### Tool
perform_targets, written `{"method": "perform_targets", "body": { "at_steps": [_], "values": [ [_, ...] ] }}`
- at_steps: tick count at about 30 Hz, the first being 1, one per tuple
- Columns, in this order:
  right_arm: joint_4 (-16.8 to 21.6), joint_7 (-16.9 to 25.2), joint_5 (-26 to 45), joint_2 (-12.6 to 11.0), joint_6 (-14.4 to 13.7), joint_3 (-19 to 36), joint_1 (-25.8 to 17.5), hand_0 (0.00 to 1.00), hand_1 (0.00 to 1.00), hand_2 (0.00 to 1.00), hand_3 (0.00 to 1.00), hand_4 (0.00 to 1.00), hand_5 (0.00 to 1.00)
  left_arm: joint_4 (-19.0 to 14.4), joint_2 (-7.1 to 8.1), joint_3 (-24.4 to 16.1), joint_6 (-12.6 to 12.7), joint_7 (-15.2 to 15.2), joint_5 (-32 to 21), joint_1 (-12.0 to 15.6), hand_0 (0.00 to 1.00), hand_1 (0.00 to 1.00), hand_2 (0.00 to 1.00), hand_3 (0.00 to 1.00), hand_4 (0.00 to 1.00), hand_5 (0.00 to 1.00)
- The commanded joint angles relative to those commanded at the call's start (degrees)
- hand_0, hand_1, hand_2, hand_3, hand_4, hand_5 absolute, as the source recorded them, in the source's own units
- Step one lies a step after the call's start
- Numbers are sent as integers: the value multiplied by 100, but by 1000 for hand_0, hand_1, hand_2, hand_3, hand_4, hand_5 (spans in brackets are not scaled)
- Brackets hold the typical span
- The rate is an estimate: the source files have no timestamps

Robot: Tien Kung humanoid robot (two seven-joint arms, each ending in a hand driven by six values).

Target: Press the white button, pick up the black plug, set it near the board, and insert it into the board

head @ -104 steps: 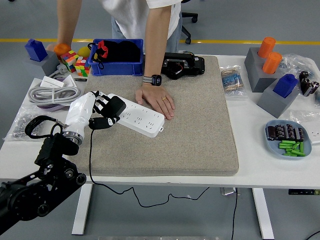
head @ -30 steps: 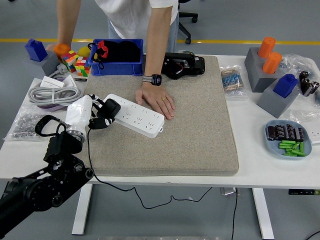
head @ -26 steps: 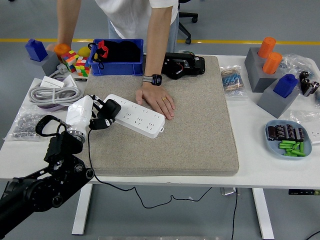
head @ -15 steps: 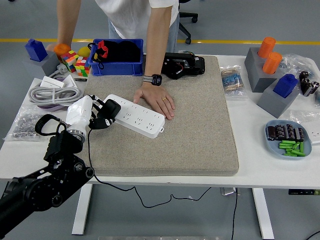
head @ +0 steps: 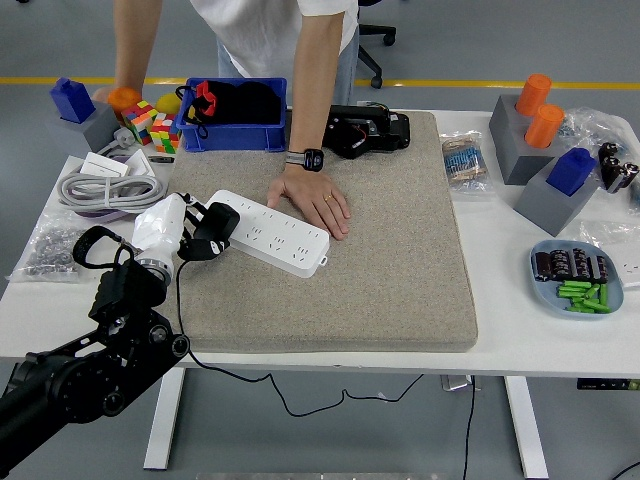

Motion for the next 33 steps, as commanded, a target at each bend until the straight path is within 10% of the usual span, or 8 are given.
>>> {"method": "perform_targets", "body": {
  "at_steps": [9,10,27,28,33],
  "values": [
    [-4,2,0,-5,-2,-6,-4,604,577,570,582,641,360,-141,-3,-1,-53,72,-81,21,532,590,522,631,998,210],
    [-3,3,0,-5,-2,-8,-3,604,577,570,582,642,361,-147,-3,-2,-53,77,-83,20,708,699,604,688,998,243],
    [0,3,-1,-1,1,-5,6,604,578,570,582,642,360,-213,-7,-22,-78,-91,-157,27,877,905,857,832,998,274],
    [-1,4,-2,0,1,-4,6,604,577,570,582,642,359,-213,-7,-27,-93,-150,-199,30,982,998,998,998,998,540],
    [-4,4,-3,0,1,-3,3,604,577,570,582,642,359,-229,-7,-47,-145,-495,-381,49,982,998,998,998,998,540]
  ]
}}
